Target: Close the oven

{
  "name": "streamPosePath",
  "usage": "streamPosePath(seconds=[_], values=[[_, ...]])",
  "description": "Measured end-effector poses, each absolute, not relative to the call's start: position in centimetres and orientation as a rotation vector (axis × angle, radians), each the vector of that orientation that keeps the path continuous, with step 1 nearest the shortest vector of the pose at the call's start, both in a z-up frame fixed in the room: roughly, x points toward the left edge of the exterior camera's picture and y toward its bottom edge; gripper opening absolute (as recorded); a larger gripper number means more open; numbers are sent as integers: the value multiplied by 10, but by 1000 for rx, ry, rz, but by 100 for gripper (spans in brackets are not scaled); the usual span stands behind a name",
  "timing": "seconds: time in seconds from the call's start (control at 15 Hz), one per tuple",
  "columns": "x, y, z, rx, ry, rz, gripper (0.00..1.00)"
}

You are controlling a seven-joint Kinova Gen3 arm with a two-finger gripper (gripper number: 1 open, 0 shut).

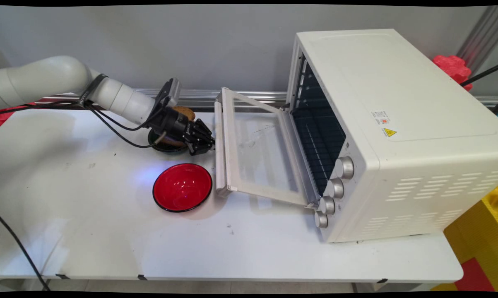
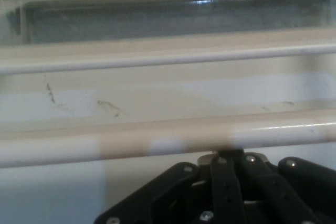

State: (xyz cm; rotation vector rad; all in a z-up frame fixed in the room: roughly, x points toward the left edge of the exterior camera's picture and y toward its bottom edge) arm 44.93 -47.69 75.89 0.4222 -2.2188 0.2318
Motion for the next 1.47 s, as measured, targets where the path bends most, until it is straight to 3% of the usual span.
streamPosePath(seconds=[1.47], values=[[402,-511,813,381,-2127,325,0]])
